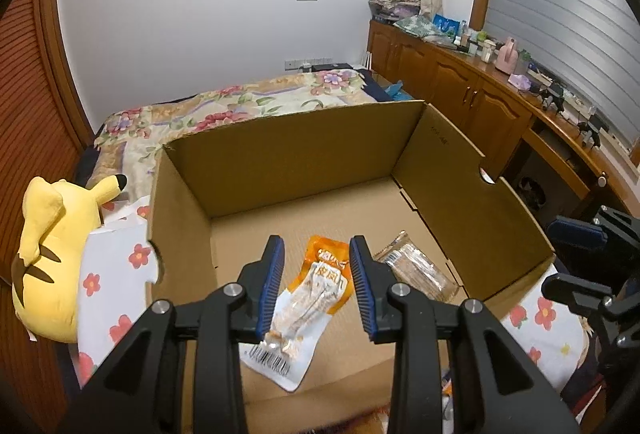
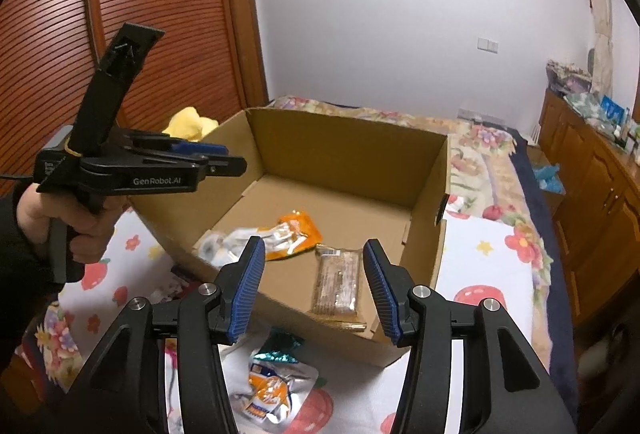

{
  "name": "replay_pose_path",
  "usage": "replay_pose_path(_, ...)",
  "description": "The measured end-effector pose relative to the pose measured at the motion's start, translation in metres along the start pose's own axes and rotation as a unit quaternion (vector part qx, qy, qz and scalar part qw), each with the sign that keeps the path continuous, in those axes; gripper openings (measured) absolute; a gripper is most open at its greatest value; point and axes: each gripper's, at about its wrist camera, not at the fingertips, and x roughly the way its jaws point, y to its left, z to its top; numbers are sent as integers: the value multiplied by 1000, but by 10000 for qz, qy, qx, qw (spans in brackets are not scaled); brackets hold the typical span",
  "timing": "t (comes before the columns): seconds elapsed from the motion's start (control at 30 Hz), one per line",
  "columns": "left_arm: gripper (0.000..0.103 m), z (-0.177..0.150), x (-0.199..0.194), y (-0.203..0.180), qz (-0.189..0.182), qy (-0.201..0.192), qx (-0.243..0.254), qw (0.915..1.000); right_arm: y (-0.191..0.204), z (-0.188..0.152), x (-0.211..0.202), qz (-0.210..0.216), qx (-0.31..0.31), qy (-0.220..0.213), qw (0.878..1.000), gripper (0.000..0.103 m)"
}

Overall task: Organize snacks
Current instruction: 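Withdraw both tools from the box back over the snack pile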

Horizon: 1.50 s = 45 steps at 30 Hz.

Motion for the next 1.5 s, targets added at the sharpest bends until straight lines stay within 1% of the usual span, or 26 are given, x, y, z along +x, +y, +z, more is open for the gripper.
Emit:
replay_pose_path(0.17,34,-20,-31,-5,-95,-167,35,9998,10,-7,-24,-62,-18,-130,9999,60)
replay_pose_path(0.27,39,-38,-50,-9,-135,-258,79,9995,18,-18,-39,-98,3,-192,9998,61)
replay_pose_path(0.3,40,-47,-56,-12,-148,-265,99,9995,21,-23,-44,-117,10,-213,9997,62)
replay_pose_path(0.37,45,-60,-64,-16,-125,-271,161,9994,25,-34,-52,-121,58,-226,9997,62)
replay_pose_path(0.53,50,-94,-80,-24,-192,-271,172,9993,33,-63,-64,-154,249,-186,9994,64)
replay_pose_path(0.63,52,-112,-85,-29,-136,-231,192,9995,38,-83,-71,-183,368,-166,9990,67)
replay_pose_path(0.7,53,-123,-88,-32,-101,-232,193,9995,41,-93,-75,-198,402,-158,9989,72)
replay_pose_path(0.8,53,-143,-88,-35,-167,-162,117,9997,47,-109,-78,-191,417,-151,9988,73)
replay_pose_path(0.87,53,-155,-87,-35,-128,-99,72,9998,49,-117,-76,-129,455,-121,9988,73)
replay_pose_path(1.03,53,-183,-80,-37,-58,52,-15,10000,54,-135,-68,-118,418,43,9990,73)
replay_pose_path(1.2,53,-211,-70,-45,-114,228,-50,9997,59,-149,-62,-34,380,183,9991,73)
replay_pose_path(1.3,53,-222,-64,-48,-162,308,-104,9993,61,-156,-55,54,355,258,9990,73)
replay_pose_path(1.5,53,-228,-54,-47,-169,400,-263,9987,60,-165,-42,106,344,382,9986,73)
